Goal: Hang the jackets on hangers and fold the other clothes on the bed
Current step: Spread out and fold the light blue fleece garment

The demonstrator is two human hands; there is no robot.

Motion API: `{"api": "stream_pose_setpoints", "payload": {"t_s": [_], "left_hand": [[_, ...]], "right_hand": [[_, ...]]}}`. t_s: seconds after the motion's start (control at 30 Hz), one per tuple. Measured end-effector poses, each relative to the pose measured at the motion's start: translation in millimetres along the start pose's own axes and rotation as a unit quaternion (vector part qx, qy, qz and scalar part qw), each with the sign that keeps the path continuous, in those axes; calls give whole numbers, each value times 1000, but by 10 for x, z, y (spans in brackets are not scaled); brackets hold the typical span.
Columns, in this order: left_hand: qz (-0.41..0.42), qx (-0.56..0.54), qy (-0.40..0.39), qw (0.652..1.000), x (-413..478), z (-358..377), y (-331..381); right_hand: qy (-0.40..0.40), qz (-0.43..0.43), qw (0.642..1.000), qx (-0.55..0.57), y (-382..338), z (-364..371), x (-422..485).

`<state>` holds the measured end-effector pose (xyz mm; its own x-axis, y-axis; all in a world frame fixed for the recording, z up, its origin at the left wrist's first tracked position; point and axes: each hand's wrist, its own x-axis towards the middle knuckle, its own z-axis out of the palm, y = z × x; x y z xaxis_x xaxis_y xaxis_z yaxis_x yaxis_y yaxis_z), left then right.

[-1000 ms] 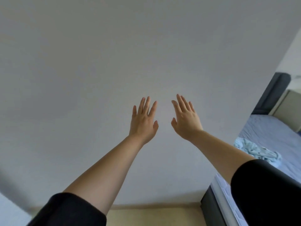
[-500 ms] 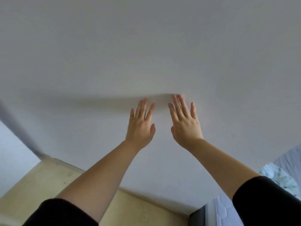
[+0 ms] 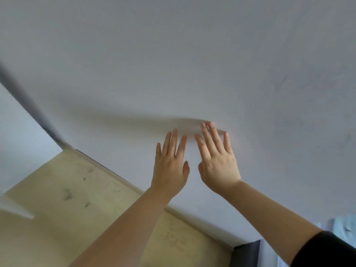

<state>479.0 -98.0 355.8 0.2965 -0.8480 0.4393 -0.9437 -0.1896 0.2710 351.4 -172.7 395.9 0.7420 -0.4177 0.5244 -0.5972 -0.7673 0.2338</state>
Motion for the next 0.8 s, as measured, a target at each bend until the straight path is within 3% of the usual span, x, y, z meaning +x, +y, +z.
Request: {"api": "stream_pose_setpoints", "payload": {"t_s": [0.23, 0.4, 0.6, 0.8], "left_hand": [[-23, -16, -20, 999, -840, 1376, -69], [-31, -14, -27, 999, -1349, 1936, 109], [-32, -12, -68, 997, -1979, 2082, 986], [38, 18, -94, 995, -2314, 2265, 2152]], "right_hand": [[5, 2, 1000, 5, -141, 1145, -1040], [-3, 27, 999, 18, -98, 1513, -1780], [-49, 68, 995, 50, 296, 1295, -2865], [-94, 138, 984, 69, 976, 910, -3923]]}}
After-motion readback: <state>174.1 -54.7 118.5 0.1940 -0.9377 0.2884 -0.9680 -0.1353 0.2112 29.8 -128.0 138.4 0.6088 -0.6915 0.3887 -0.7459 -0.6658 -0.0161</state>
